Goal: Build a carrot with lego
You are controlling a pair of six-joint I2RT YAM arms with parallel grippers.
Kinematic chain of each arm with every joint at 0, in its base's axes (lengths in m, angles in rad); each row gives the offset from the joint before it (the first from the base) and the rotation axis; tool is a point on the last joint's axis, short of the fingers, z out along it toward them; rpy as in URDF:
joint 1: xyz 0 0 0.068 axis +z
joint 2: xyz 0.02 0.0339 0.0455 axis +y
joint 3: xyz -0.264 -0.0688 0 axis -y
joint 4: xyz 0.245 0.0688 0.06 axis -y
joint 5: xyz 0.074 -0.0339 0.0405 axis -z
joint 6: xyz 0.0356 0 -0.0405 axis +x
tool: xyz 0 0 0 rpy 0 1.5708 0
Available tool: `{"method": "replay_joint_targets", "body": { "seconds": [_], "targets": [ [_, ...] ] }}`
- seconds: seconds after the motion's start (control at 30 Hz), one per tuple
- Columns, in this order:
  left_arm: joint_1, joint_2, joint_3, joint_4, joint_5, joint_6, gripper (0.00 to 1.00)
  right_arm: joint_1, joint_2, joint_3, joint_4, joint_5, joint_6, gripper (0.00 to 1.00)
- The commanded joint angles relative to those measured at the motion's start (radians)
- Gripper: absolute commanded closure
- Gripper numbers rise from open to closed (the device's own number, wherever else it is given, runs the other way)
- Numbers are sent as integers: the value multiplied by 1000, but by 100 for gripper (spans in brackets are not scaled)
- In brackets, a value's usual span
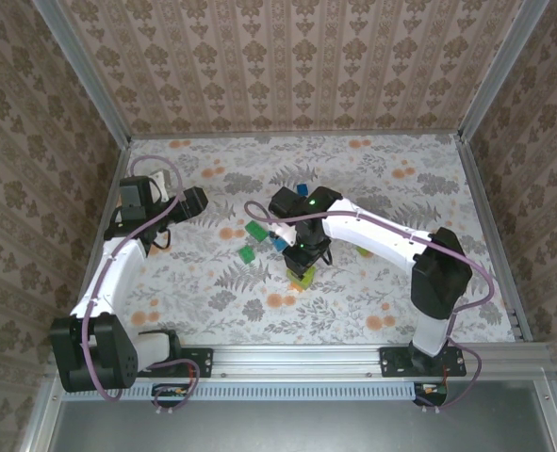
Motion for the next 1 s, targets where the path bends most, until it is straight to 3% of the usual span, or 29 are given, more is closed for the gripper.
{"method": "replay_joint_targets", "body": {
  "seconds": [0.0,0.97],
  "targets": [
    [-8,-3,36,-25,-6,20,0,10,24,25,-9,-14,-22,68],
    [-8,-4,41,-30,-6,24,0,17,55,9,-31,-17,-51,68]
  ]
}}
